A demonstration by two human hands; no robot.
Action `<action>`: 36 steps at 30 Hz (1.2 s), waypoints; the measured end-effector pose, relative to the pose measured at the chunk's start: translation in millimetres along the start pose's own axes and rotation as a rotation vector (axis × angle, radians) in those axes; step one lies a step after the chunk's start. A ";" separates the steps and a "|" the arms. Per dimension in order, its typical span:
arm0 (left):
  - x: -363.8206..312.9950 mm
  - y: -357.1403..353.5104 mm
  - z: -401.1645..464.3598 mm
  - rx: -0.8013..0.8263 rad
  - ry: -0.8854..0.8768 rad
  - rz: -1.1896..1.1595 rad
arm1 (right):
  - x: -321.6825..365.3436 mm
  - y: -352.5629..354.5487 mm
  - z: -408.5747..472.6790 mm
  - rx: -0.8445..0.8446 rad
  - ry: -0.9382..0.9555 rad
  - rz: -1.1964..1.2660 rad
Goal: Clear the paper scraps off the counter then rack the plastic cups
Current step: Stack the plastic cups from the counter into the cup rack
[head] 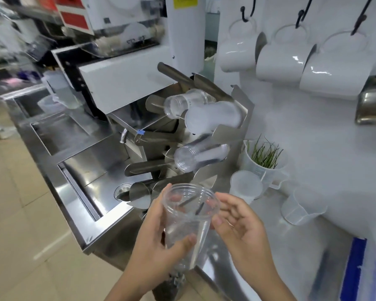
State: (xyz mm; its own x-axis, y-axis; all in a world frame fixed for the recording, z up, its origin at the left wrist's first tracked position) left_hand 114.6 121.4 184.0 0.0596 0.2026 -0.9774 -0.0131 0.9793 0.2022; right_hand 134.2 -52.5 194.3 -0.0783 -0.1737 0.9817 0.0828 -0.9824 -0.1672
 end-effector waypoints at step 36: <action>70.4 72.5 101.1 0.286 0.127 -0.197 | 33.2 -77.2 74.7 -0.263 0.253 -0.972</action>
State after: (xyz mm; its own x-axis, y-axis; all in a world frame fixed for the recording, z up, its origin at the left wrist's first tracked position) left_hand 218.7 206.7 136.0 -0.0914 0.0264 -0.9955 0.2670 0.9637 0.0010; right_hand 199.5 22.7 246.6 -0.2041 0.7222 0.6609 -0.3442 -0.6849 0.6422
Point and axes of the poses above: each hand's wrist, its own z-axis towards the middle knuckle, its own y-axis out of the back of the hand, x = y × z, the point moved 10 cm from there along z, towards the middle knuckle, and after that the axes turned 2 degrees about y, right-handed, at the moved point
